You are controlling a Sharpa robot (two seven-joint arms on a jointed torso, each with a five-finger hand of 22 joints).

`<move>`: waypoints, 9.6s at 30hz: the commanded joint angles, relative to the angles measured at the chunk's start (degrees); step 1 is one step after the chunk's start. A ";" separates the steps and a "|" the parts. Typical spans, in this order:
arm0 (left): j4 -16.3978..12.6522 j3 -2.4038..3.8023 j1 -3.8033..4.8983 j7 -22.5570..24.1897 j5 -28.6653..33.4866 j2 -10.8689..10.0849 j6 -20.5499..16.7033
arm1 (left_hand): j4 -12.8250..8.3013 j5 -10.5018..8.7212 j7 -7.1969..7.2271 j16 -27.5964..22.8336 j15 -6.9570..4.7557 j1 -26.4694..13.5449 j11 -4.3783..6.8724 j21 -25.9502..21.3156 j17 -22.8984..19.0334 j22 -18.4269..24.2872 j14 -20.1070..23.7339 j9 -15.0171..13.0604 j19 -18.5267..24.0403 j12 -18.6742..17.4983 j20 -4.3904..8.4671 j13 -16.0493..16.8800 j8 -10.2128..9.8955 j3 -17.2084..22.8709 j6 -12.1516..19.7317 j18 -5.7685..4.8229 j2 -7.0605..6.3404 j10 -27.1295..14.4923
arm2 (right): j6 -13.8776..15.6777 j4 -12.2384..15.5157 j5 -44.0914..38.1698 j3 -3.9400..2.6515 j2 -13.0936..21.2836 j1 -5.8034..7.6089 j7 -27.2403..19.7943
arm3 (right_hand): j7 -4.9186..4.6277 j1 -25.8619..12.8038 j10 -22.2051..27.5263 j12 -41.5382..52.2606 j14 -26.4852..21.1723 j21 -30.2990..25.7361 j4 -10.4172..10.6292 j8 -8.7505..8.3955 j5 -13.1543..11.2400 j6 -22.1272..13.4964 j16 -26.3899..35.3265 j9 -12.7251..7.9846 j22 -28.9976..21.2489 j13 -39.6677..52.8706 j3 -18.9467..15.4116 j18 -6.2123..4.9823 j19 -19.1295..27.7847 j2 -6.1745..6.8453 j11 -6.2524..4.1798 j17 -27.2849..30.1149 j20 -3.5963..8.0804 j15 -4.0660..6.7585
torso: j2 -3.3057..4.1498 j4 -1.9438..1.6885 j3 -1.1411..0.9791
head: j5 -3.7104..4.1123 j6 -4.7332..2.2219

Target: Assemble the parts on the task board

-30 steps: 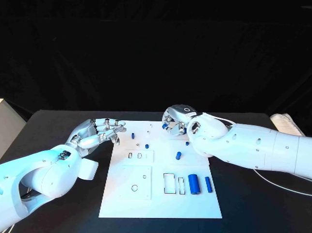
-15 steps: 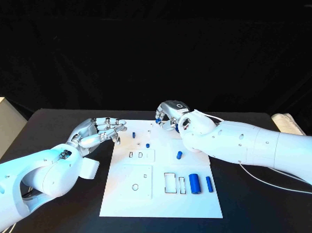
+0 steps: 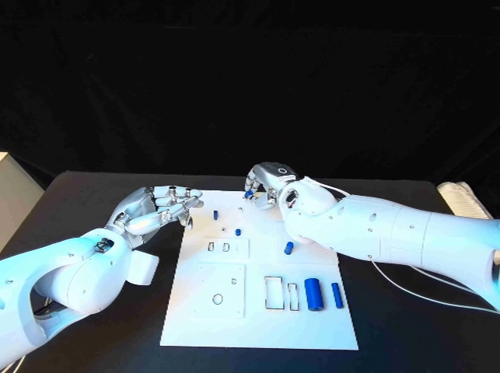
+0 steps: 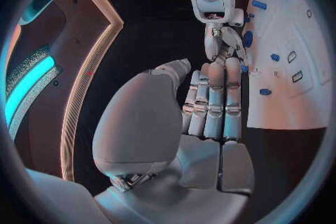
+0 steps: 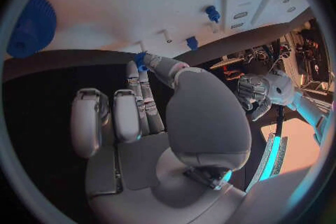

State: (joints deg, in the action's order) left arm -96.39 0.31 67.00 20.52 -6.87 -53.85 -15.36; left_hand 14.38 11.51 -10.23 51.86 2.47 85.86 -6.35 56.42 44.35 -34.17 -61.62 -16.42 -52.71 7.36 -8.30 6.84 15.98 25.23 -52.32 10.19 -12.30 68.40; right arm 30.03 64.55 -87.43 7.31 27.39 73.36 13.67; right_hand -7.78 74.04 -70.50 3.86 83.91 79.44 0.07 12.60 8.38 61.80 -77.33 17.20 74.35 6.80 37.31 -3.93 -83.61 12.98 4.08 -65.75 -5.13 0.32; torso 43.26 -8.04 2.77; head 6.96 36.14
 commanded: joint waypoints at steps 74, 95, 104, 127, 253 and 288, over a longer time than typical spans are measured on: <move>0.27 0.08 0.92 -0.97 -0.28 0.10 1.72 | -0.07 -0.29 0.11 0.36 -0.06 -0.41 0.12 0.58 -0.01 -0.29 0.45 -0.18 0.62 0.31 0.17 0.18 0.20 0.34 0.34 0.31 0.26 -0.57 | -1.04 1.04 1.01 0.12 0.99 -0.13 -1.52 | -1.41 -0.44 9.59 0.12 -0.24 -9.20 -0.01 -4.48 0.61 -7.65 3.36 -0.21 -11.38 -2.13 -4.73 -1.60 3.34 1.19 1.79 7.47 -1.26 -1.06 | 0.21 -0.30 0.18 | -0.36 0.46; 1.97 0.06 0.89 -1.13 -0.33 0.13 3.04 | -0.06 -0.30 0.07 0.38 -0.02 -0.47 0.09 0.69 -0.03 -0.36 0.53 -0.22 0.72 0.31 0.16 0.21 0.18 0.37 0.44 0.31 0.26 -0.67 | -3.37 14.47 12.35 -0.20 18.06 2.14 -1.51 | -0.72 0.34 -14.60 80.57 5.01 7.65 5.53 1.20 1.19 -10.48 -10.78 2.88 11.63 76.82 -21.06 2.97 -4.69 0.35 -0.41 -18.65 -0.04 0.38 | -0.09 1.53 -1.32 | -0.08 -0.84; 2.33 0.06 0.88 -1.28 -0.76 0.25 3.46 | 0.01 -0.32 0.04 0.39 0.01 -0.60 0.05 0.74 -0.05 -0.40 0.59 -0.25 0.80 0.30 0.14 0.22 0.16 0.36 0.51 0.30 0.26 -0.75 | -6.30 10.78 13.44 -0.18 16.93 1.08 0.48 | -1.39 1.61 -17.41 84.21 5.72 8.80 7.95 2.41 1.87 -12.55 -12.16 2.95 13.24 80.98 -24.48 3.32 -5.27 -0.38 0.35 -22.56 -0.80 -0.45 | -0.07 1.29 -1.13 | 0.17 -0.65; 2.62 0.05 0.88 -1.81 -0.88 0.22 3.48 | 0.18 -0.26 -0.20 0.46 0.14 -0.85 -0.14 0.94 -0.11 -0.53 0.73 -0.29 1.03 0.20 0.08 0.25 0.01 0.48 0.91 0.29 0.38 -1.17 | -6.67 7.50 14.19 -0.18 14.89 -0.30 1.43 | -1.60 2.53 -17.01 83.94 5.81 9.72 9.66 3.11 2.55 -13.00 -12.31 2.97 14.50 80.72 -25.29 3.63 -5.83 -1.46 0.59 -23.04 -1.15 -0.75 | 0.05 0.90 -1.13 | -0.35 0.69; 3.70 0.05 0.86 -2.04 -0.91 1.24 4.24 | 0.14 -0.22 -0.34 0.66 0.28 -0.93 -0.27 1.35 -0.21 -0.77 0.90 -0.49 1.40 0.32 -0.07 0.43 -0.02 0.75 1.25 0.30 0.51 -1.50 | 0.12 6.49 -2.96 0.65 0.28 -2.89 6.27 | -1.02 -0.25 -16.91 83.50 5.92 10.56 14.83 0.57 -2.41 -9.58 -12.45 0.48 15.65 80.62 -21.28 3.93 -6.39 0.41 0.09 -23.54 -0.83 -0.34 | 0.07 0.74 -1.15 | -1.17 0.58; 3.80 0.05 0.86 -2.13 -0.92 1.24 4.20 | 0.16 -0.20 -0.40 0.76 0.31 -1.03 -0.31 1.55 -0.27 -0.87 0.98 -0.61 1.58 0.39 -0.13 0.53 -0.02 0.86 1.39 0.32 0.55 -1.64 | -2.33 6.66 0.62 0.84 0.65 -3.24 4.59 | -0.84 0.30 -17.17 83.68 5.98 10.56 16.25 -0.01 -1.98 -8.95 -12.53 0.10 15.65 80.87 -22.62 3.93 -6.39 -0.45 -0.11 -23.81 -0.58 -0.12 | 0.06 0.67 -1.18 | -1.16 0.68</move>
State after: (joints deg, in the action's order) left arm -92.52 0.32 67.81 18.18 -7.66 -52.71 -12.10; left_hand 14.62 11.51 -10.44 52.31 2.69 85.41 -6.77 57.75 44.16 -34.98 -61.00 -16.98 -51.37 7.52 -8.39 7.32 15.98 25.79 -51.31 10.18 -11.85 67.16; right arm 30.36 71.12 -88.65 8.05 28.15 70.30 19.50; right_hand -8.69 74.74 -83.99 87.73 84.02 89.88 16.16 12.77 6.42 53.11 -89.63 17.33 74.94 74.93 14.99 -0.83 -84.11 12.61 3.88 -74.91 -5.66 0.41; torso 43.34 -7.34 1.56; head 5.80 36.77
